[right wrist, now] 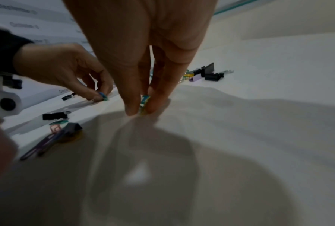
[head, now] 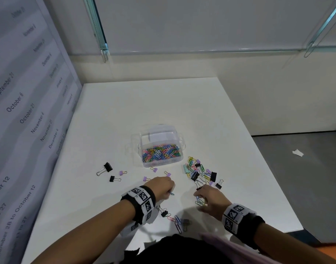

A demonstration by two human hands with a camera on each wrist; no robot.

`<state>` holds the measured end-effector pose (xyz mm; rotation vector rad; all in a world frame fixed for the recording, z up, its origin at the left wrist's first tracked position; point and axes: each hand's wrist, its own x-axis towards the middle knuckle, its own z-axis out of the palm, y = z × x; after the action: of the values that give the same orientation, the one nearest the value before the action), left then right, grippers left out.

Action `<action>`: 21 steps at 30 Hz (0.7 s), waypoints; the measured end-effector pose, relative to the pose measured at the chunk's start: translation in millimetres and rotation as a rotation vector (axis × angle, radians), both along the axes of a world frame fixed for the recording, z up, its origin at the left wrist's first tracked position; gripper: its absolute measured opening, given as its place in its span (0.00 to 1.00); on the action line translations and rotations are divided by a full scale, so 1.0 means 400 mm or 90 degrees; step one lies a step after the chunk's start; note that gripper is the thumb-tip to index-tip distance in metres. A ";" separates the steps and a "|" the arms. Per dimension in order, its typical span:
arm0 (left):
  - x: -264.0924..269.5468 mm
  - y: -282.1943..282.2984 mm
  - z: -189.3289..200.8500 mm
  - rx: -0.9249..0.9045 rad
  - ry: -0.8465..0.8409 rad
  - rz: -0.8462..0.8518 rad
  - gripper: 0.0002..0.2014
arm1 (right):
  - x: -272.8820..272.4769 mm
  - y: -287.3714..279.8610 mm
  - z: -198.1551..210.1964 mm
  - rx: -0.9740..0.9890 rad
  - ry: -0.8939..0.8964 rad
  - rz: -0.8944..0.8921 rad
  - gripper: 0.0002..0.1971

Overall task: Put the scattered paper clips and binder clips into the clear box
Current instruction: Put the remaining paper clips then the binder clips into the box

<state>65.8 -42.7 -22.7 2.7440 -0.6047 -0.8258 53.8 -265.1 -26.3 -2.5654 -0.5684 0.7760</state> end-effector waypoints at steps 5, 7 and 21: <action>-0.006 0.005 -0.007 -0.023 0.001 0.038 0.09 | 0.007 0.013 0.000 0.010 0.011 -0.025 0.10; -0.003 0.005 -0.006 -0.032 0.010 0.056 0.10 | 0.014 0.018 0.005 -0.013 0.028 -0.013 0.05; 0.164 0.116 0.101 -0.149 -0.196 0.338 0.09 | 0.066 0.057 0.027 -0.047 0.046 0.081 0.17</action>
<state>131.4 3.6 17.6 2.6301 0.0004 -0.1992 80.2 -242.3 -15.5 -2.5759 -0.6977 0.9449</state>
